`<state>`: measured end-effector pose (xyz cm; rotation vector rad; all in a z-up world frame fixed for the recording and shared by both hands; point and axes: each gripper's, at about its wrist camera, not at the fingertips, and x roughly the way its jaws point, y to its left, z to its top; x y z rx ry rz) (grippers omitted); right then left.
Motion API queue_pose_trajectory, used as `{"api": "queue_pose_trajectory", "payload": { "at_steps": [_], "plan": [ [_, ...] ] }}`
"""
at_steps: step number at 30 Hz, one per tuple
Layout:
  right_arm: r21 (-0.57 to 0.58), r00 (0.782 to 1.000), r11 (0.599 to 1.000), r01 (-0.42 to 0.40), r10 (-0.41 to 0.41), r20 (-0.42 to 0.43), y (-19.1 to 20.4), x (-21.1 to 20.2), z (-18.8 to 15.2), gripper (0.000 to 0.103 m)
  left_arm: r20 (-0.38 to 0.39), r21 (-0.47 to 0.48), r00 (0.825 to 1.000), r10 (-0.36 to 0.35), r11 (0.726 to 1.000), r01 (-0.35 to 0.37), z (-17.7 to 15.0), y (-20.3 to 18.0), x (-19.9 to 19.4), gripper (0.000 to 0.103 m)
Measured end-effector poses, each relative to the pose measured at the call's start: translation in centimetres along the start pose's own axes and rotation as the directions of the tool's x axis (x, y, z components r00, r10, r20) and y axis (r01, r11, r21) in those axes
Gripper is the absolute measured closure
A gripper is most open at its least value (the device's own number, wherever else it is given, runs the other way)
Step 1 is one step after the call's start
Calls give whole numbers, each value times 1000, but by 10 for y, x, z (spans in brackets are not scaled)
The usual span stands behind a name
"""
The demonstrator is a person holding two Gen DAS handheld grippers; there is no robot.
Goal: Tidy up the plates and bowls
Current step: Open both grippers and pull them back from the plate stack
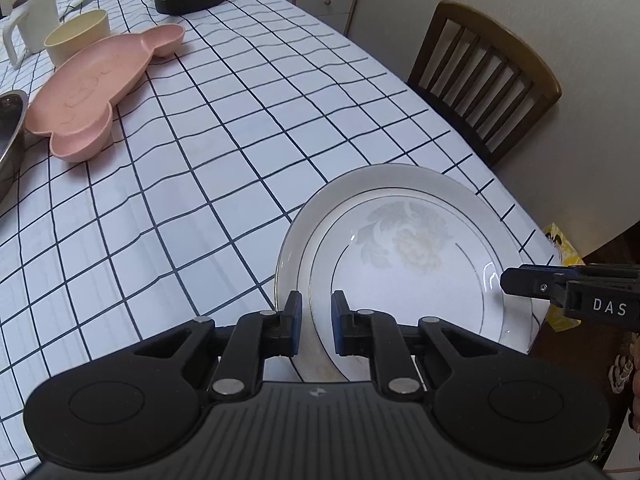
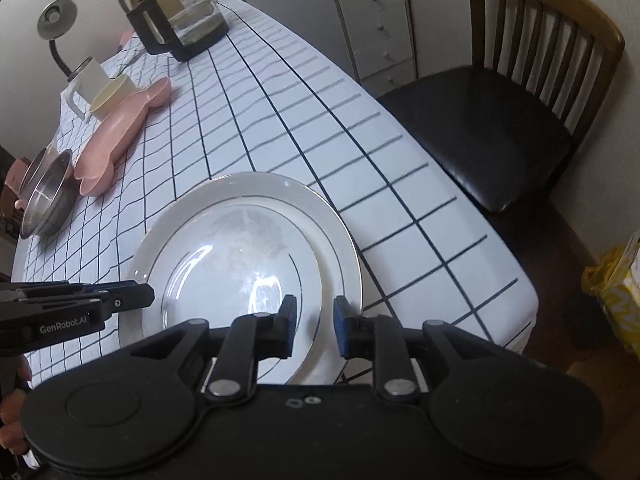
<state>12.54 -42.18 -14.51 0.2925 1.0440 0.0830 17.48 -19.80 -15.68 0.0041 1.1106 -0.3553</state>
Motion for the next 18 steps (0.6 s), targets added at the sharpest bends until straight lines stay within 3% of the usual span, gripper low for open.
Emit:
{"api": "queue_pose_trajectory", "payload": {
  "at_steps": [8,12,18],
  "plan": [
    [-111,997,994,-23,31,72,30,-29,5,70,80,8,997,7,1000,-8,-3,3,-35,88],
    [-153,994,988,-34,49,98,46,-39,5,67,131,8,991,14,1000,-15,-5,4,-55,76],
    [-187,988,980,-60,86,132,66,-53,5,55,191,-1,981,21,1000,-21,-10,10,-82,70]
  ]
}}
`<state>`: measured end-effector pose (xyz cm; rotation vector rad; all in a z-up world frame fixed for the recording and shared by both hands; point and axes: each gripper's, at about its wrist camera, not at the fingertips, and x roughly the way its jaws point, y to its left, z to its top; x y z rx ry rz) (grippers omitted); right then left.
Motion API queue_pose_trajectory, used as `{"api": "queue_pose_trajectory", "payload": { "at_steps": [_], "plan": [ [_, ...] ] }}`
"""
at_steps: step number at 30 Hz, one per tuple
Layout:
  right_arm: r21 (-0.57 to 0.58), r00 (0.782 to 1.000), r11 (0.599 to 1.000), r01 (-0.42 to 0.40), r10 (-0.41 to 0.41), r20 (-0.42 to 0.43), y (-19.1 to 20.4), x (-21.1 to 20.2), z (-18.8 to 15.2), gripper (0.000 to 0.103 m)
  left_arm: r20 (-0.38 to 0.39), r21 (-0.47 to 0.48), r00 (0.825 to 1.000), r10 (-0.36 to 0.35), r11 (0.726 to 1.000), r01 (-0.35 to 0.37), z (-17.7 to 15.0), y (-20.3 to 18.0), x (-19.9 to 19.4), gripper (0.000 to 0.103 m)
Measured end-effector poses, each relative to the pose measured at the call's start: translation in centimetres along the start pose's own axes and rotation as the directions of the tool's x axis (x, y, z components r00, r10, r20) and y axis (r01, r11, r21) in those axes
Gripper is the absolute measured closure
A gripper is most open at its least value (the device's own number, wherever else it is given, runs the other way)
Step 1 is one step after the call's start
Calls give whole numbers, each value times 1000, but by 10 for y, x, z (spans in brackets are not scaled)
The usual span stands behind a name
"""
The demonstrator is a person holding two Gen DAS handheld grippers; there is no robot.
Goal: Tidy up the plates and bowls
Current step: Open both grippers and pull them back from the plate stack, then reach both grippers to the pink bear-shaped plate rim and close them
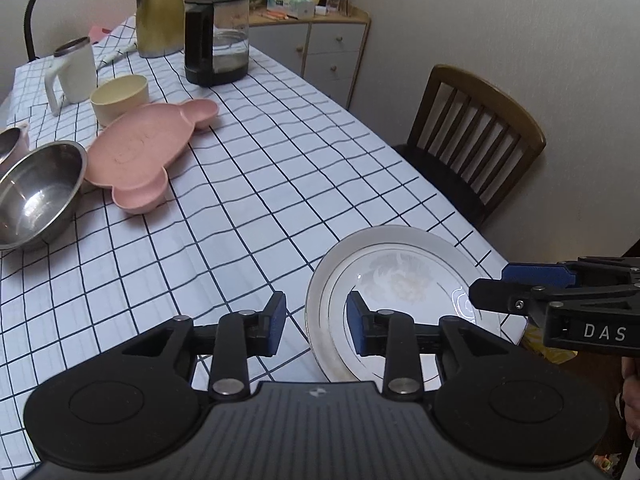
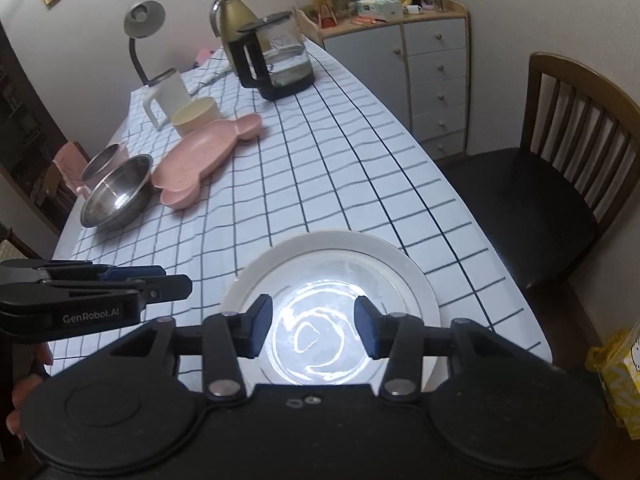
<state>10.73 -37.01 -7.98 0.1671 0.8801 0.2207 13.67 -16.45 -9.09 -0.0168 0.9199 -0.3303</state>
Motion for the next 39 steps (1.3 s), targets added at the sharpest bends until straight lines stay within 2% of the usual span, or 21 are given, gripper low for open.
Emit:
{"api": "queue_pose_trajectory", "payload": {
  "at_steps": [1,3,5,9,15,18,23,30,39],
  "plan": [
    [-6,1000,1000,-2,2,5,4,-2,1,54,10,-2,1000,5,1000,-5,0,1,-5,67],
    [-23,1000,1000,-8,9,20,12,-7,4,46,41,-10,999,11,1000,-11,0,5,-15,49],
    [-45,999,999,-11,13,38,20,-11,7,40,78,-20,997,22,1000,-20,1,10,-25,43],
    [-89,998,996,-21,27,65,37,-14,18,28,115,-38,992,56,998,-51,6,21,-39,41],
    [-157,995,987,-38,53,89,61,-6,41,17,186,-101,976,112,990,-94,19,45,-52,26],
    [-190,989,981,-42,68,132,71,-1,57,1,220,-136,962,163,981,-135,29,56,-53,25],
    [-249,980,968,-32,79,183,84,15,87,0,222,-216,945,240,957,-192,49,77,-45,24],
    [-270,979,961,-55,105,174,91,61,135,0,178,-309,921,347,908,-283,72,108,-12,24],
    [-264,992,964,-38,69,107,89,151,191,0,53,-385,913,404,852,-355,82,143,48,24]
  ]
}}
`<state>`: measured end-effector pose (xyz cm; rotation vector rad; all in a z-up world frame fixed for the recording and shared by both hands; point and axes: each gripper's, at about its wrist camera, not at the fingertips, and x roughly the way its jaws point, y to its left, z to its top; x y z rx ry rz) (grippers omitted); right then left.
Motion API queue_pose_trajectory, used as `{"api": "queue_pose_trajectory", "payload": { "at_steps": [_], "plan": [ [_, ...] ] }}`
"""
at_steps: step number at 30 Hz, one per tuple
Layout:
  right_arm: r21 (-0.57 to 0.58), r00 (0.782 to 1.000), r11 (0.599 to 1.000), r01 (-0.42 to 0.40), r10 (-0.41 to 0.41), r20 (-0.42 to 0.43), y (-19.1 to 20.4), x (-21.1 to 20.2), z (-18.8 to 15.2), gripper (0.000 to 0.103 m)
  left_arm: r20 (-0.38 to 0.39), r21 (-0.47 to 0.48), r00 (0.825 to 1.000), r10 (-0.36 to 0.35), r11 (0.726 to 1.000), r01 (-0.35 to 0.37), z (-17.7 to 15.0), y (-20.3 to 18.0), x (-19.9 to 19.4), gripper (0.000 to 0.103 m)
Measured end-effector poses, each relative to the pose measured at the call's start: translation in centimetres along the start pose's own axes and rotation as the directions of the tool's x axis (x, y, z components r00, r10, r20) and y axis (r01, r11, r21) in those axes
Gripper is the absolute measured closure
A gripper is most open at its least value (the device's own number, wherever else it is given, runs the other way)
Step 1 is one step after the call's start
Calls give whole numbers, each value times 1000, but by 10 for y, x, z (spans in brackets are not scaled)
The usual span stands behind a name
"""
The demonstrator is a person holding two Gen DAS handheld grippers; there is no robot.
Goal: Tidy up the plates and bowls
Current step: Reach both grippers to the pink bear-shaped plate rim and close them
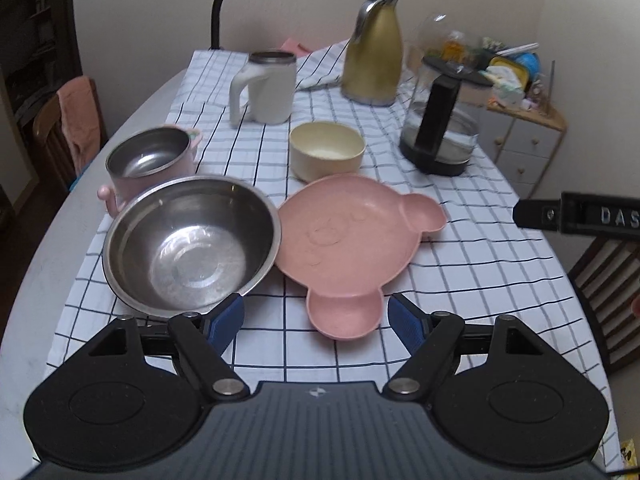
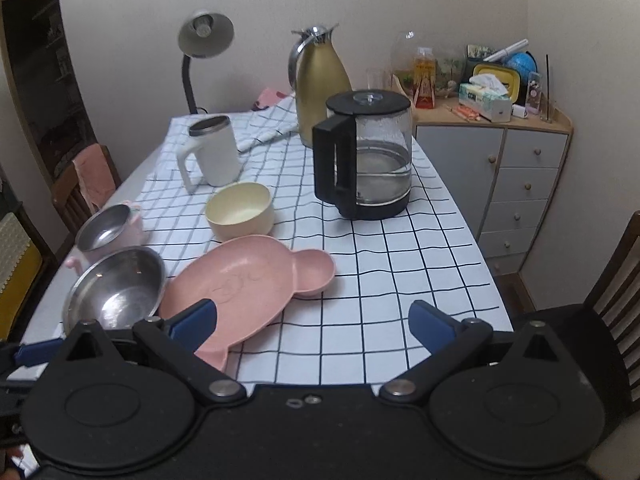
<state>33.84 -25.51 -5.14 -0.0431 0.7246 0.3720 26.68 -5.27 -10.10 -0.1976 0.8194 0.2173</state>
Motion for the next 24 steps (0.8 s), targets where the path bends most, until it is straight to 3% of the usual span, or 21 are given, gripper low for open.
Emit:
{"api": "queue_pose_trajectory", "payload": {
  "at_steps": [10,22,24],
  "plan": [
    [-29,991,999,43,-47,-124,-18,103,18,8,-95,-34,994,49,998,-53,-4,2,61,24],
    [-34,975,998,43,-49,-216,-27,177,26,34,-176,-71,983,56,995,-70,-7,10,99,25],
    [-31,973,999,36,-42,-226,-27,185,27,40,-180,-69,982,49,996,-62,-8,10,101,36]
  ]
}}
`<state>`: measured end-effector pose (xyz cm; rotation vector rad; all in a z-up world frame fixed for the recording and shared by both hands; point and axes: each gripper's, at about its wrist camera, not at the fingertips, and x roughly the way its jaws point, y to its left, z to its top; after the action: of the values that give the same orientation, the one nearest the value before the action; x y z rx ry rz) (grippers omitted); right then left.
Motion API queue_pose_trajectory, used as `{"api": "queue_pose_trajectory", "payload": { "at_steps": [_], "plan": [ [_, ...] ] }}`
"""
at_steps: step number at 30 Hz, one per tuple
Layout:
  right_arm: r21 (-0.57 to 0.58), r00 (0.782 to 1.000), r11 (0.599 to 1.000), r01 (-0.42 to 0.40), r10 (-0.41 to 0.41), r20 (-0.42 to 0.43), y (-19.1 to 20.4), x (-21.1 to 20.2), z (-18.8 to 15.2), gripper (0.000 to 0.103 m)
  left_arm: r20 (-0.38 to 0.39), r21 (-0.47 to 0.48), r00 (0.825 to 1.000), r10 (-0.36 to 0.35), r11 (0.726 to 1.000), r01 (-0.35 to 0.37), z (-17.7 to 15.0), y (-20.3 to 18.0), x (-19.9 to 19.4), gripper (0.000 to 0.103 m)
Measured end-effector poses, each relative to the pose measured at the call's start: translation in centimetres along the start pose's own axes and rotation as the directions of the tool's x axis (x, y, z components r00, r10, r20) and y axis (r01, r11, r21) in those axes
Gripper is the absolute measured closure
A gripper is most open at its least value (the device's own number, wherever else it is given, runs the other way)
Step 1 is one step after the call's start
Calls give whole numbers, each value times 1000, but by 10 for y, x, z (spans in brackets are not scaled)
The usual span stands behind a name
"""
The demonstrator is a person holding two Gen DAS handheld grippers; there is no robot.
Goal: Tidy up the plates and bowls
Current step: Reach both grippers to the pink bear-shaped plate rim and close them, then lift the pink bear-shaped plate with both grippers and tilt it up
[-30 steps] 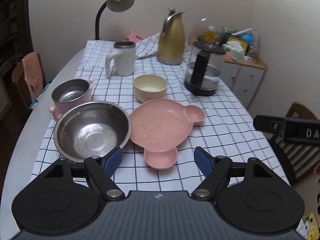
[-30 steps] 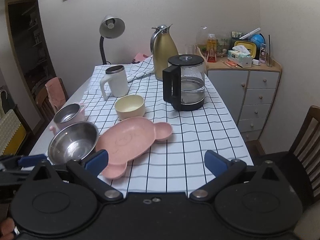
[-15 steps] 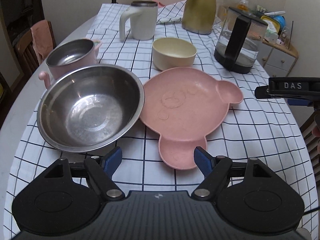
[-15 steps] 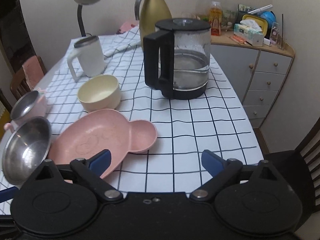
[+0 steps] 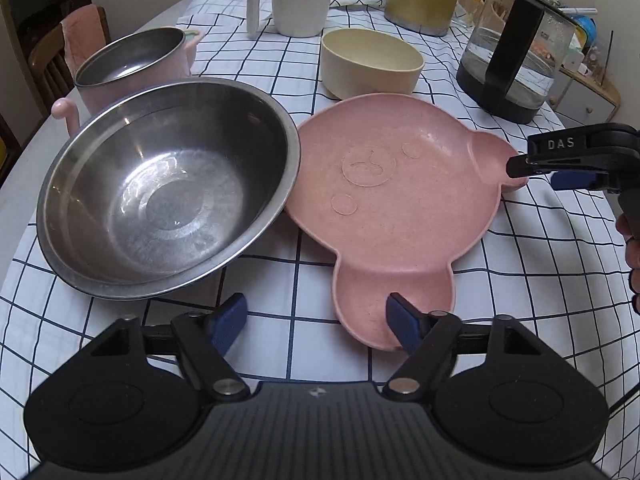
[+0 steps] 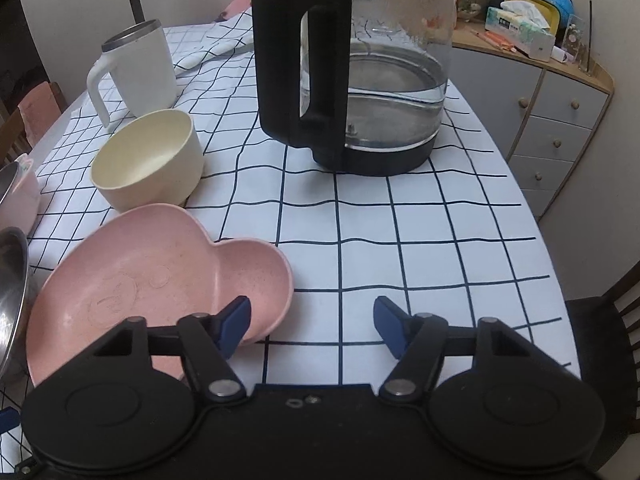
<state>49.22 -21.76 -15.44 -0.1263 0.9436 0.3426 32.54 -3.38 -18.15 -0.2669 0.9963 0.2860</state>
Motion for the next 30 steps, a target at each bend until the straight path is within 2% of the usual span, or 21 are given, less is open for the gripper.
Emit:
{"api": "queue_pose_trajectory", "payload": {
  "at_steps": [4,6,8,11,13,16,21,26,30],
  "plan": [
    [2,1000,1000,-15,15,-13,1,8,2,50,-14,1,1000,-6,1000,6,1,-2,4,52],
    [-4,1000,1000,-19,19,-17,3,11,3,58,-18,-1,1000,-20,1000,20,2,-2,5,63],
    [-3,1000,1000,-22,22,-15,3,12,4,63,-26,4,999,-26,1000,26,4,-4,6,66],
    [10,999,999,-34,34,-19,2,14,5,76,-35,7,999,-35,999,36,4,-6,7,73],
    [24,998,998,-51,51,-22,0,14,5,81,-39,-1,998,-46,999,46,4,-6,7,74],
    [23,997,997,-70,71,-19,1,10,3,94,-37,1,997,-64,998,65,3,-6,6,76],
    [6,998,998,-56,56,-22,3,5,-3,93,-46,-1,997,-65,998,65,2,-4,4,89],
    [25,998,998,-53,54,-26,-4,-6,-14,93,-61,-20,995,-85,996,84,-5,0,-1,91],
    [57,998,997,-50,51,-27,-11,-21,-28,93,-60,20,992,-110,994,111,-16,-3,-14,91]
  ]
}}
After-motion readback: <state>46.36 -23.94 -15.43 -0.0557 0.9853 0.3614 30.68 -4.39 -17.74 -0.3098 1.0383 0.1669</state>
